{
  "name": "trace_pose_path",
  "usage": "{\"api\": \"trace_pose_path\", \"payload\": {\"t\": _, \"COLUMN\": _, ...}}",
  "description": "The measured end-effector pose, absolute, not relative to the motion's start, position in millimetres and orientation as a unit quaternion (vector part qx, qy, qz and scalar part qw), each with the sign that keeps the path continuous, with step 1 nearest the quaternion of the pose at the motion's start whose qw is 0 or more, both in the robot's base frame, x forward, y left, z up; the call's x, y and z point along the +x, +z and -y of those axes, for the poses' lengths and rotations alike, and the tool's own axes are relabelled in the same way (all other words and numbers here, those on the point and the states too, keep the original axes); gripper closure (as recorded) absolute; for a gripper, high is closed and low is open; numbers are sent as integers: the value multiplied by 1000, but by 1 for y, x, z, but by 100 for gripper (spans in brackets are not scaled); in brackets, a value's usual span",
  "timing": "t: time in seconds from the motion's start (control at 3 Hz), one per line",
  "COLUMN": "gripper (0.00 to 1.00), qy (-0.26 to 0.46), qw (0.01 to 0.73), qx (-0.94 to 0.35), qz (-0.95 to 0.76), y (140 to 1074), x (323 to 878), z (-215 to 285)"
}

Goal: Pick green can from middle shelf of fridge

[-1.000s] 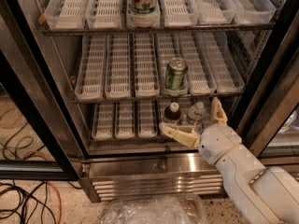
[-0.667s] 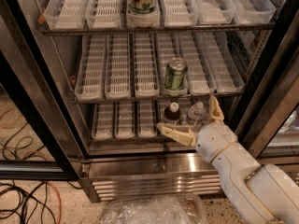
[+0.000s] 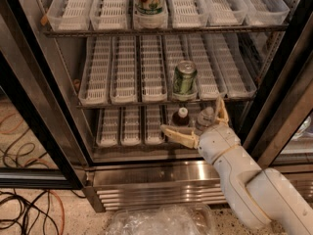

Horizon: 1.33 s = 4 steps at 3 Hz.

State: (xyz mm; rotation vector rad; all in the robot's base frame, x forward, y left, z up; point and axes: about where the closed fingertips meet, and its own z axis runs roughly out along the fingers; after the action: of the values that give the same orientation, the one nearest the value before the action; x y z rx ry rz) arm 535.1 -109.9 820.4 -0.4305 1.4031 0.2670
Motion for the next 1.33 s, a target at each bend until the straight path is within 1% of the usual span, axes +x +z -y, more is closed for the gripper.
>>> {"api": "trace_pose_path", "payload": {"t": 0.67, "gripper": 0, "qy": 131, "qw": 746, "qx": -156, "qz": -633, "y": 828, "x": 556, "z": 96}}
{"api": "trace_pose_path", "payload": {"t": 1.0, "gripper": 0, "qy": 131, "qw": 746, "qx": -156, "qz": -633, "y": 829, "x": 556, "z": 96}}
{"api": "trace_pose_path", "payload": {"t": 1.33, "gripper": 19, "qy": 131, "qw": 746, "qx": -156, "qz": -633, "y": 829, "x": 556, "z": 96}}
